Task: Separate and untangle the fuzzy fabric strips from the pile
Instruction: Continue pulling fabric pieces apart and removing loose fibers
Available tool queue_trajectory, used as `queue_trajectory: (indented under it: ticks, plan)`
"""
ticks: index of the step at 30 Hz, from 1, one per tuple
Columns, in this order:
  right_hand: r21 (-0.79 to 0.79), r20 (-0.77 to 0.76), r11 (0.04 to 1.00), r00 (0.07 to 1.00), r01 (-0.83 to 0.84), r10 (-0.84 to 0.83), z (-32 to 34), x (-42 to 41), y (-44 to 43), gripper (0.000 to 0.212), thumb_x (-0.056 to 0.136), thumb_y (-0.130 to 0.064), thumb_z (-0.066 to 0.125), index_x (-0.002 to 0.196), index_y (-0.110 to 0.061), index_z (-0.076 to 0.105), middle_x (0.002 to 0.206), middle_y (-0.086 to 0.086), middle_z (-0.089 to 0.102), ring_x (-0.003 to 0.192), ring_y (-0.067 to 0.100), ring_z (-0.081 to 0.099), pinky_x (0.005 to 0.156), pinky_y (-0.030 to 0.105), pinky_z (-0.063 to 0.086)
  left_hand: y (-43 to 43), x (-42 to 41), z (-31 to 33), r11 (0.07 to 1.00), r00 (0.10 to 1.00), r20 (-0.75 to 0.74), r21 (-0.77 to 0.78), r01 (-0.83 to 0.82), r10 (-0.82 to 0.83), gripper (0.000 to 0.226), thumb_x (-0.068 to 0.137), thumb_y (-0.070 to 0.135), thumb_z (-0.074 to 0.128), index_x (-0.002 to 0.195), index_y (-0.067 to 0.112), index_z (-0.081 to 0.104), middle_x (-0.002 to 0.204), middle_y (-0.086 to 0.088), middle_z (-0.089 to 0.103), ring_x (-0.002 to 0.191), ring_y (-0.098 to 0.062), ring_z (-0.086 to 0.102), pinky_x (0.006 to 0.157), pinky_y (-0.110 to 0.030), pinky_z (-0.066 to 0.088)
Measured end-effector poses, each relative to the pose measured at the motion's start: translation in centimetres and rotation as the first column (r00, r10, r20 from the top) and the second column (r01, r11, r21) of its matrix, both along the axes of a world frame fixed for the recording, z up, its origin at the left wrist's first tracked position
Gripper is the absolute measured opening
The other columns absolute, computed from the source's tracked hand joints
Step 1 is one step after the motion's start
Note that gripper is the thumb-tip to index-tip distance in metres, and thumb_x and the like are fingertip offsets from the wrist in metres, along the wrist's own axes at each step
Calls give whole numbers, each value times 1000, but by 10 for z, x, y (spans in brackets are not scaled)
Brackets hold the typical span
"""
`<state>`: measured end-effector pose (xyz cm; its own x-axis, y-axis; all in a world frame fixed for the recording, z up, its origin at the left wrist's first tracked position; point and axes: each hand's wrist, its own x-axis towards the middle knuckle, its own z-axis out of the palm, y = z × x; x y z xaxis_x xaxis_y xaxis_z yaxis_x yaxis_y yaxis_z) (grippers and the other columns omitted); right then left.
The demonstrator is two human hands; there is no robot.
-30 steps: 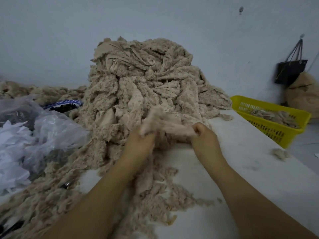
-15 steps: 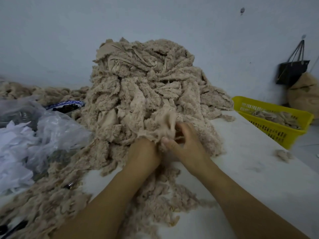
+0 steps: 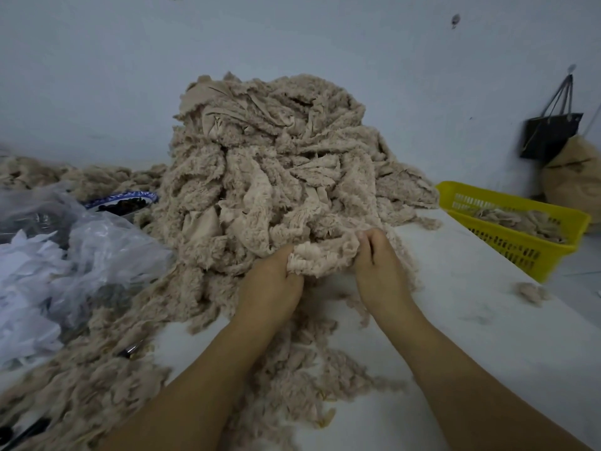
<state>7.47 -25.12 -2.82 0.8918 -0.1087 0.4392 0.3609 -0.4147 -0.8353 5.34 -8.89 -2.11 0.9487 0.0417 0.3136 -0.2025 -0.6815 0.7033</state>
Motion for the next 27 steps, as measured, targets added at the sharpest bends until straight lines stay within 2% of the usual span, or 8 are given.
queue_trajectory:
  ticks: [7, 9, 12, 16, 19, 23, 25, 27]
  plan:
    - [164, -104, 967, 971, -197, 215, -4, 0, 0, 35, 102, -33, 41, 67, -38, 43, 59, -16, 43, 48, 6, 31, 47, 20, 35, -3, -1, -1, 1000, 1000, -5, 10, -22, 22, 49, 88, 6, 48, 133, 22, 59, 114, -3, 69, 104, -26, 61, 89, -44, 52]
    - [281, -137, 937, 958, -208, 253, -3, -1, 3, 26, 97, -52, 38, 79, -44, 55, 80, -23, 57, 67, -1, 52, 62, 29, 50, -2, 0, -1, 1000, 999, -22, 5, -26, 26, 49, 89, 6, 48, 134, 22, 59, 113, -3, 69, 102, -26, 62, 88, -45, 52]
    - [379, -160, 879, 915, -290, 371, -4, -3, 5, 54, 75, -86, 38, 115, -54, 58, 127, -7, 62, 113, 18, 62, 94, 48, 51, -3, -2, 1, 999, 999, -25, -43, -29, 28, 47, 89, 6, 46, 130, 26, 60, 104, -1, 70, 92, -25, 63, 83, -46, 54]
    - [-89, -89, 977, 979, -193, 186, -9, 0, 14, 36, 96, -57, 46, 100, -24, 58, 88, -4, 59, 73, 9, 56, 65, 26, 46, -5, -4, 3, 996, 1000, -6, -86, -3, 3, 49, 81, 24, 40, 125, 26, 62, 107, 0, 70, 98, -23, 62, 87, -45, 53]
    - [176, -201, 984, 979, 26, 10, -7, 8, 8, 27, 104, -42, 39, 86, -29, 55, 60, -16, 58, 50, -1, 52, 47, 10, 39, -4, -2, 0, 992, 1000, 8, -121, 25, -25, 59, 78, 31, 34, 131, 28, 61, 102, -1, 72, 92, -24, 65, 83, -47, 55]
    - [414, -256, 860, 945, 298, -204, 0, 20, -18, 41, 104, -41, 34, 72, -23, 52, 64, -1, 47, 57, 20, 43, 64, 36, 38, 12, 13, -7, 960, 995, 27, -267, -88, 98, 43, 95, 25, 37, 131, 30, 60, 90, 21, 66, 79, 10, 62, 64, -17, 49]
    - [438, -275, 859, 949, 265, -153, 5, 18, -26, 44, 98, -50, 42, 64, -23, 50, 55, -1, 39, 46, 16, 38, 51, 30, 33, 20, 17, -8, 915, 987, 59, -387, -119, 153, 38, 101, 22, 43, 132, 38, 57, 81, 33, 62, 68, 22, 55, 57, -10, 42]
    - [306, -302, 952, 950, 17, 81, 6, 11, -25, 53, 81, -70, 48, 55, -24, 55, 52, -1, 43, 38, 11, 41, 41, 22, 34, 20, 16, -7, 888, 987, 75, -450, -95, 144, 33, 103, 26, 46, 124, 50, 56, 80, 39, 62, 65, 19, 56, 59, -14, 45]
